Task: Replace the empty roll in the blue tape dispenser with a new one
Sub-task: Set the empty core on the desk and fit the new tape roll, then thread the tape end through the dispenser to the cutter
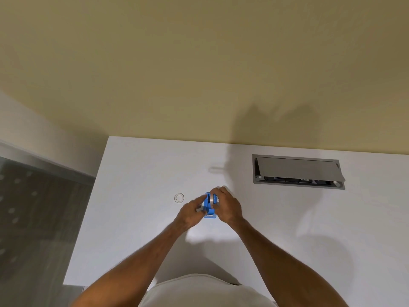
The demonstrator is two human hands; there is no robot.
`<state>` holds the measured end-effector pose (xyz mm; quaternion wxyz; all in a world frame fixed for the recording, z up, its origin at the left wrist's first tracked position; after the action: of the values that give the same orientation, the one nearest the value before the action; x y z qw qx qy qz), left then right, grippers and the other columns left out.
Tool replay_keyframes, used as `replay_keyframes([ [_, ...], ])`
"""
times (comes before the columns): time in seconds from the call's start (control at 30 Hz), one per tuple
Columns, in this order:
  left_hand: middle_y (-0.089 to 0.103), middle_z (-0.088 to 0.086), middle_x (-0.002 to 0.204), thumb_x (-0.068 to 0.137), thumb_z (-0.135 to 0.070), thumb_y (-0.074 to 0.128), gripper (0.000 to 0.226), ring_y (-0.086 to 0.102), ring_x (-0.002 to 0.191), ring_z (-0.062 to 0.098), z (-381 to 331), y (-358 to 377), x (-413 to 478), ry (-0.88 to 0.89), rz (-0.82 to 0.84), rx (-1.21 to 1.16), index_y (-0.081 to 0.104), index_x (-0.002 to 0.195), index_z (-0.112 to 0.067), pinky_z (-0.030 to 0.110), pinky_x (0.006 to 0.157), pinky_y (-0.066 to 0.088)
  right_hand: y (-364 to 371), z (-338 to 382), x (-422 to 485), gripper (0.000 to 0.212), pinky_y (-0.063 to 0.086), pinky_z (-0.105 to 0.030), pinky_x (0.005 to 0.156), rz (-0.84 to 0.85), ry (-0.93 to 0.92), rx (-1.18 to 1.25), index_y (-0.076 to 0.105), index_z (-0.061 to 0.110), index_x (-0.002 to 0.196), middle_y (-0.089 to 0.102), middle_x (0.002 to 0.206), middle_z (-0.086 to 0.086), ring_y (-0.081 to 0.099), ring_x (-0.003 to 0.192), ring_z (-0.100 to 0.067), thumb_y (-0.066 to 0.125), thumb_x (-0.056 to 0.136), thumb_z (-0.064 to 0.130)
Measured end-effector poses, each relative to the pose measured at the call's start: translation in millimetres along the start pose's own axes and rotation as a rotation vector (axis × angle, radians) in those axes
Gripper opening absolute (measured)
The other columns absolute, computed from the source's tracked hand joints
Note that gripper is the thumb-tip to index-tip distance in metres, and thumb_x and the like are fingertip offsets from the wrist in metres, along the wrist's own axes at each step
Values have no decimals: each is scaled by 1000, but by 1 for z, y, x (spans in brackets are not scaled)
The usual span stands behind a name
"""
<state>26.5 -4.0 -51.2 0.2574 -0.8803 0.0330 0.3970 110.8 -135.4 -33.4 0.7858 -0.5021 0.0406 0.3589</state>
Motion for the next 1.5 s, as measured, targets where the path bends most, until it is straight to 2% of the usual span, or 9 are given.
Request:
replay_keyframes([
  [0.67,56,2,158,106,-16,61,60,59,142,24,1,-2,3,7,-4,-36,42,162,-26,40,124,45,5,-7,5,44,58,-32,103,61,93,85,58,16,141,56,140,-1,67,119,-21,68,100,29],
  [0.87,53,1,161,105,-16,59,63,58,143,23,3,-2,2,27,-18,-30,40,163,-28,41,122,47,5,-6,3,60,50,-37,116,18,87,166,41,18,155,49,154,-2,56,138,-20,66,101,26],
  [0.97,52,-4,161,101,-12,62,69,58,142,20,0,-3,0,93,-85,29,37,163,-30,39,119,51,1,-7,4,64,51,-40,116,40,71,189,40,18,154,50,155,-1,58,136,-22,70,99,28],
  [1.03,51,-5,160,99,-12,64,69,57,143,19,-5,-3,1,141,-124,41,39,162,-27,39,119,51,-1,-9,2,62,53,-38,113,51,48,159,43,18,151,51,153,0,61,132,-20,71,98,31],
  [1.1,57,-4,153,97,-11,67,61,59,139,19,-13,-2,4,184,-132,58,48,154,-24,41,117,52,-1,-11,0,56,58,-33,104,34,17,92,48,18,144,57,144,2,67,119,-19,73,96,34],
  [1.17,61,-4,141,94,-9,67,53,62,130,20,-18,0,7,203,-135,101,55,143,-23,44,108,56,-1,-10,-1,49,62,-30,92,9,-25,-7,53,18,135,62,130,1,71,102,-19,73,95,37],
  [1.23,61,-3,136,92,-10,68,48,62,125,21,-20,1,10,200,-140,142,57,137,-21,47,100,58,-2,-7,-1,45,62,-29,86,-33,-54,-76,56,18,130,65,122,1,70,96,-18,72,94,40],
  [1.4,59,1,138,95,-17,70,46,63,123,24,-17,3,17,174,-144,172,56,139,-19,46,98,60,1,-2,1,51,58,-28,98,-40,-113,-167,56,23,141,63,133,6,66,115,-13,64,98,49],
  [1.5,57,2,138,100,-18,63,43,62,124,24,-16,3,21,168,-155,187,54,142,-19,47,97,60,0,0,3,50,57,-29,100,-59,-146,-220,56,24,143,66,133,6,66,116,-13,59,100,50],
])
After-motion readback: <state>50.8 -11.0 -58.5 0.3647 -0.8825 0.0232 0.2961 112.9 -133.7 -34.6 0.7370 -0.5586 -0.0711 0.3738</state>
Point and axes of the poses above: each hand's wrist, its own x-axis towards the middle knuckle, its own y-axis out of the palm, z = x × y, the point moved 4 cm from there along x, towards the middle knuckle
